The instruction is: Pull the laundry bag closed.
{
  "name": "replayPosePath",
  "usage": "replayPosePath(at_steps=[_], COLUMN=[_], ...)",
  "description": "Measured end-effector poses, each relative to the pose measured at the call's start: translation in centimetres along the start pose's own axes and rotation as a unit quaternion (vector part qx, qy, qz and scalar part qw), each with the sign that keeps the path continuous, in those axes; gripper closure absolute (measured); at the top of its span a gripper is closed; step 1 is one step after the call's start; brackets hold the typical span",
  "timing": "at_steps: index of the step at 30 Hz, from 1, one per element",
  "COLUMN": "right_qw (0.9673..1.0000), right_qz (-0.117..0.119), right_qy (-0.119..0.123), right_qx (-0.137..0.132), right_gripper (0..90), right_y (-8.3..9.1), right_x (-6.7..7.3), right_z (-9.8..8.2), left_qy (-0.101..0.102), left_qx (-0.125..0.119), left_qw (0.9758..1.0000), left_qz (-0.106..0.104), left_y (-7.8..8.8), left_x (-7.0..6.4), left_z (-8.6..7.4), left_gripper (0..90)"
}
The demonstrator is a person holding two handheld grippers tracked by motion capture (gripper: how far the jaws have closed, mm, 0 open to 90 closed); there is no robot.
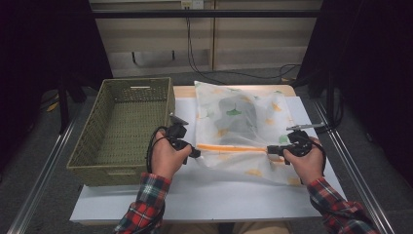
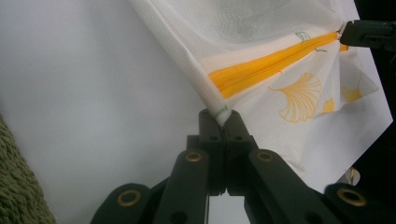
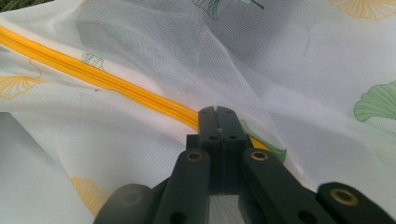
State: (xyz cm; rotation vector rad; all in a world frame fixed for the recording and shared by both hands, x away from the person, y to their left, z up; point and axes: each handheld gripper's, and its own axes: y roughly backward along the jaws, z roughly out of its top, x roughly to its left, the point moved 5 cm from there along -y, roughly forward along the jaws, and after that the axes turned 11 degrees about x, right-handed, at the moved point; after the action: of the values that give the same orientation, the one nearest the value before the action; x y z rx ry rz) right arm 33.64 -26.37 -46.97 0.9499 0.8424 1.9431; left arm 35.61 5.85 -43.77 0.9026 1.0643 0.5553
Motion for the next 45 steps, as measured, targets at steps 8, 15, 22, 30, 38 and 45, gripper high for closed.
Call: replayPosePath(at_steps=[8, 15, 22, 30, 38, 45], right_qw=[1.0000, 1.0000, 1.0000, 0.9999, 0.9998, 0.9997], right_qz=[-0.003, -0.002, -0.008, -0.004, -0.009, -0.017], right_qy=[-0.002, 0.000, -0.002, -0.011, -0.016, -0.020], right_qx=[0.003, 0.002, 0.002, 0.000, -0.002, -0.003], right_gripper=[90.0, 90.0, 90.0, 90.0, 90.0, 90.0], right_y=[0.1, 0.1, 0.4, 0.8, 1.2, 1.6], right_x=[-0.4, -0.4, -0.9, -1.4, -1.9, -2.4], right_z=[-0.1, -0.1, -0.4, -0.8, -1.1, -1.4], left_qy=[0.003, 0.007, 0.009, 0.009, 0.004, 0.005], left_qx=[-0.001, -0.001, 0.000, 0.001, 0.001, 0.000], left_qw=[1.0000, 1.0000, 1.0000, 1.0000, 1.0000, 1.0000], left_qz=[-0.001, -0.001, -0.001, -0.002, 0.003, 0.002], left_y=[0.1, 0.0, 0.0, 0.0, 0.1, 0.3], left_x=[0.1, 0.1, 0.1, 0.2, 0.2, 0.2], left_z=[0.0, 0.1, 0.1, 0.1, 0.2, 0.2], left_gripper=[89.2, 89.2, 89.2, 89.2, 89.2, 89.2])
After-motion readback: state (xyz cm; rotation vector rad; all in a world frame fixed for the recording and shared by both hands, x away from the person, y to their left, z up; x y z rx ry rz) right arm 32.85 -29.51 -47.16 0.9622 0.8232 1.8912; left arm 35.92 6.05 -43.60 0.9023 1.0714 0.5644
